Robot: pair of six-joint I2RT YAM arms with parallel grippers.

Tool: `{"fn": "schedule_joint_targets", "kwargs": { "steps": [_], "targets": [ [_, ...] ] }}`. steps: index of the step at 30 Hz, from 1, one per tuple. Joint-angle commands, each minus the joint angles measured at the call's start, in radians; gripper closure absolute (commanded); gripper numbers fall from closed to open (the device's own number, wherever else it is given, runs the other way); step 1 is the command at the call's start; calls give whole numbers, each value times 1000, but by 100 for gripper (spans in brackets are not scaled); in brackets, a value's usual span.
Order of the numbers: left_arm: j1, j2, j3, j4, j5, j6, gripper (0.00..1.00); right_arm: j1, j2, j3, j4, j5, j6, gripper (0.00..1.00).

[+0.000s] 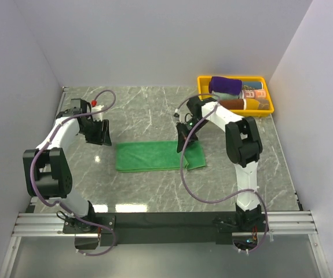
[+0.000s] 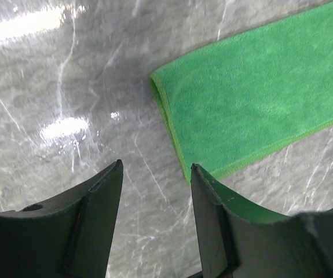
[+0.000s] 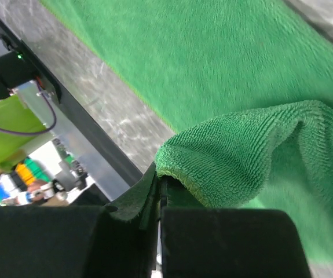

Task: Roll the towels
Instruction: Fold the towel

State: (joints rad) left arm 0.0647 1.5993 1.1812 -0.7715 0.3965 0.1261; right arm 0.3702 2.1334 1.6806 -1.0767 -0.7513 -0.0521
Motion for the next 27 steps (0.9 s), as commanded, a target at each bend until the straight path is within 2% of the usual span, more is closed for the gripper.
{"fn": "schedule_joint_targets", "kwargs": {
  "steps": [1, 19, 21, 22, 24, 26, 27],
  "targets": [
    [10, -44, 31, -34, 19, -6, 44, 19, 11, 33, 56, -72, 79, 100],
    [18, -15, 38, -34, 65, 18, 44, 65, 121, 116, 98, -77, 141, 99],
    [18, -47, 15, -23, 93, 30, 47, 70, 126, 139, 81, -91, 120, 90],
    [20, -65, 6, -6, 103, 43, 47, 72, 117, 143, 64, -95, 110, 80],
    [17, -117, -26, 6, 139, 58, 52, 59, 97, 166, 32, -98, 63, 69],
    [-5, -137, -46, 0, 154, 84, 56, 41, 62, 192, -32, -102, -7, 64],
    [-20, -134, -51, -9, 151, 96, 61, 26, 48, 203, -45, -99, -23, 64]
  ]
}}
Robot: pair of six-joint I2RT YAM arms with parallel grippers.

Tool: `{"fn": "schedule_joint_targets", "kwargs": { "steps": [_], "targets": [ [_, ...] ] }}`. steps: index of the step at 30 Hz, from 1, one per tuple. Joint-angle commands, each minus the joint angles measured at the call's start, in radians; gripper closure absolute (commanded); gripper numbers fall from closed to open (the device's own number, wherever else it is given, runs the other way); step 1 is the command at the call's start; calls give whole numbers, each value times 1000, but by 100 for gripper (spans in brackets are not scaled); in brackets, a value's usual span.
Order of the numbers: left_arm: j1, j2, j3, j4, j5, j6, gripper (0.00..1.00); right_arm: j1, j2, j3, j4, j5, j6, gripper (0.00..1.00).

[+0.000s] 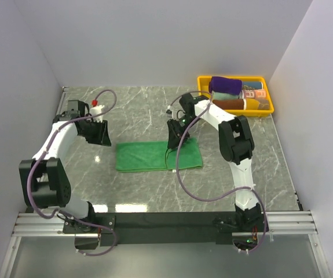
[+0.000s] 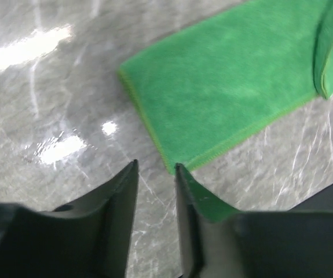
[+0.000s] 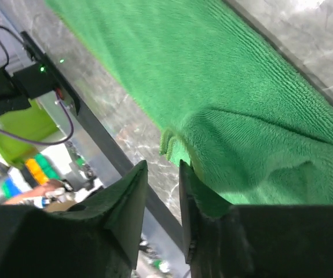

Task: Roll the towels
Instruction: Fold the towel

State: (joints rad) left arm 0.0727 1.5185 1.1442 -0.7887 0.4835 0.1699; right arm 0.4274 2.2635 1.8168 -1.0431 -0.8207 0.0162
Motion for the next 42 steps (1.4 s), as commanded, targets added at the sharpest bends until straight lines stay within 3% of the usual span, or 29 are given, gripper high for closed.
{"fn": "schedule_joint_targets", "kwargs": {
  "steps": [1, 2, 4, 7, 13, 20, 23, 28, 30, 34, 35, 37, 40, 42],
  "targets": [
    [-45, -46, -18, 2, 49, 74, 64, -64, -116, 67, -89, -25, -107, 62],
    [-68, -23, -24, -9, 44, 85, 67, -84, -130, 70, -93, -20, -140, 57],
    [-111, 0, -31, -3, 40, 82, 73, -123, -163, 61, -83, 53, -173, 57],
    [-158, 45, -40, 31, 26, 59, 79, -139, -157, 38, -71, 200, -228, 63],
    [-220, 103, -15, 84, 112, 26, 79, -138, -111, -16, 14, 314, -249, 69],
    [-241, 224, 9, 100, 24, -10, 82, -128, -32, -31, 89, 472, -226, 75],
    [-238, 311, 35, 97, -40, -20, 86, -128, -47, -111, 97, 505, -234, 79],
    [-226, 440, 143, 143, -101, 16, 90, -78, -169, -298, 126, 399, -214, 80],
    [-226, 544, 271, 118, -108, 39, 91, -50, -208, -367, 124, 347, -206, 81],
    [-225, 788, 637, 19, -148, 46, 91, 7, -272, -447, 140, 83, -219, 80],
    [-221, 869, 798, -9, -128, 43, 91, 19, -288, -459, 143, -14, -219, 80],
    [-217, 899, 938, -53, -100, 37, 88, 14, -331, -459, 150, -64, -205, 78],
    [-215, 797, 907, -3, -45, 31, 84, -28, -398, -465, 175, -40, -188, 76],
    [-215, 663, 777, 41, -34, 28, 80, -71, -430, -481, 189, 9, -185, 73]
  ]
}}
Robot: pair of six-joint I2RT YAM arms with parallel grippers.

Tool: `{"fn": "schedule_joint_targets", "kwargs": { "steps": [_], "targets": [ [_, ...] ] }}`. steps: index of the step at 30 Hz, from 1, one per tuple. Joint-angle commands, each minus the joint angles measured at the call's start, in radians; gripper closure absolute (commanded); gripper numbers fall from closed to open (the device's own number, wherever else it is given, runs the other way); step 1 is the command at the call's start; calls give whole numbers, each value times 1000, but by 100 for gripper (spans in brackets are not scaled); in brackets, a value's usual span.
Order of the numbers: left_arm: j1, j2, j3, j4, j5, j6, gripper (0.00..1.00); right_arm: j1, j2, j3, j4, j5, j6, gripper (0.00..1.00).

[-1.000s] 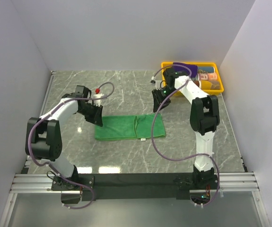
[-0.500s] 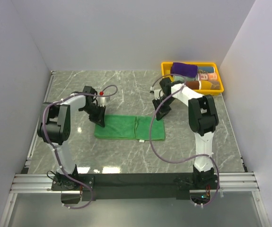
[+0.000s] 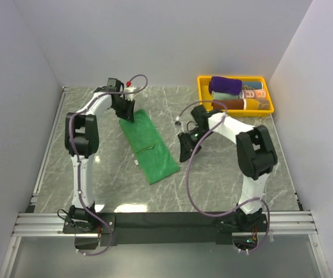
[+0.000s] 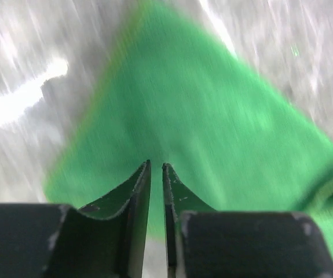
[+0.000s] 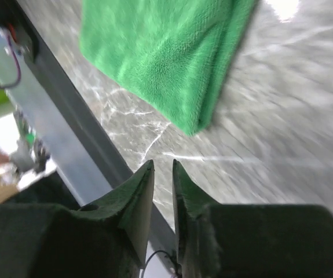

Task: Roll the towels
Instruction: Fold the towel

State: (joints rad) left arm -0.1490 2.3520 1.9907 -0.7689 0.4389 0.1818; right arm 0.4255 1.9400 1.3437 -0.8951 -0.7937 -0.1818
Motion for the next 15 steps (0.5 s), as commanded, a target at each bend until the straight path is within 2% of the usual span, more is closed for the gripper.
{"fn": "schedule_joint_targets", "kwargs": {
  "steps": [1, 6, 7, 10, 15],
  "targets": [
    [6, -210, -158, 31, 12, 18, 79, -74, -111, -15, 48, -1, 10, 71],
    [6, -359, -354, 5, 69, 19, 79, -71, -58, -3, 64, -5, 10, 69],
    [5, -378, -418, 17, 119, 12, 79, -64, -49, 3, 85, -25, 31, 69],
    [-6, -456, -528, 103, 142, -39, 77, -31, -9, 34, 128, -42, 65, 68],
    [-15, -380, -509, 83, 115, -71, 79, 2, 83, 77, 122, -18, 74, 68]
  ]
}}
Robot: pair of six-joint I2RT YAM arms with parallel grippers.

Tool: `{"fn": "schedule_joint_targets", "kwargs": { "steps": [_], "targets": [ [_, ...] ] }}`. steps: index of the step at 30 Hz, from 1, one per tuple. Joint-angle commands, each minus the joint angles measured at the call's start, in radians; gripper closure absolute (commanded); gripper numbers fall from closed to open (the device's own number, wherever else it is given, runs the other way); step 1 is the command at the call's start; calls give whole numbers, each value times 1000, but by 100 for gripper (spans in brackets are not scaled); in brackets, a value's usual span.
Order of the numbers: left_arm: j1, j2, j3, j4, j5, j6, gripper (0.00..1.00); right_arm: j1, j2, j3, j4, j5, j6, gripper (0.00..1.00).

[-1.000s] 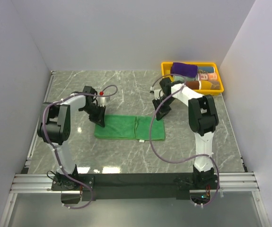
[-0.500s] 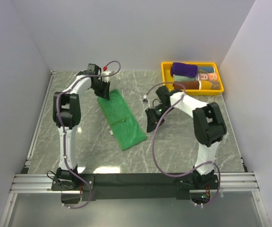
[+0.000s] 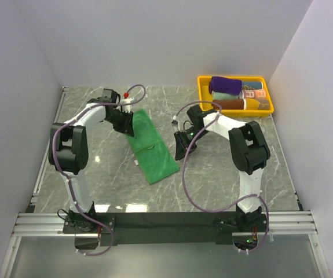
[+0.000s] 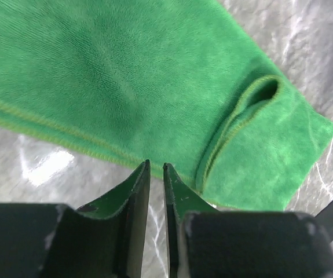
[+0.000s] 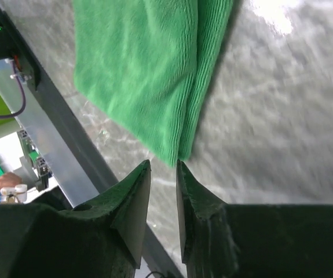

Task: Roll the towels
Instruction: Fold the towel

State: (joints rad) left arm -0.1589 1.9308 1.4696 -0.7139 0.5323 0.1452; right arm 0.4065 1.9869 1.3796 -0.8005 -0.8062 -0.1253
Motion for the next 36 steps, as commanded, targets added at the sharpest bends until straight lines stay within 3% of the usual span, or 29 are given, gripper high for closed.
{"fn": "schedule_joint_targets", "kwargs": {
  "steps": [1, 6, 16, 21, 27, 30, 34, 36],
  "targets": [
    [-5, 60, 35, 25, 20, -35, 79, 23, 44, 33, 40, 2, 26, 69],
    [-7, 163, 95, 37, 31, -15, 80, 38, 66, -31, 76, -7, 44, 74],
    [-28, 373, 357, -58, 49, 51, 80, 143, 47, -139, 162, -99, 98, 78],
    [-28, 343, 388, -97, 110, 68, 75, 155, 18, -151, 130, -136, 70, 76],
    [67, -22, 122, 33, 170, 74, 64, 57, -80, -96, -28, -67, -32, 69],
    [65, -267, -85, 85, 118, 201, 58, 40, -129, -34, -71, -35, -48, 69],
    [-80, -572, -385, 116, -12, 399, 50, 55, -137, 70, 32, -47, 38, 66],
    [-151, -645, -481, 172, -78, 468, 48, 71, -75, 131, 49, -54, 74, 65]
  ]
}}
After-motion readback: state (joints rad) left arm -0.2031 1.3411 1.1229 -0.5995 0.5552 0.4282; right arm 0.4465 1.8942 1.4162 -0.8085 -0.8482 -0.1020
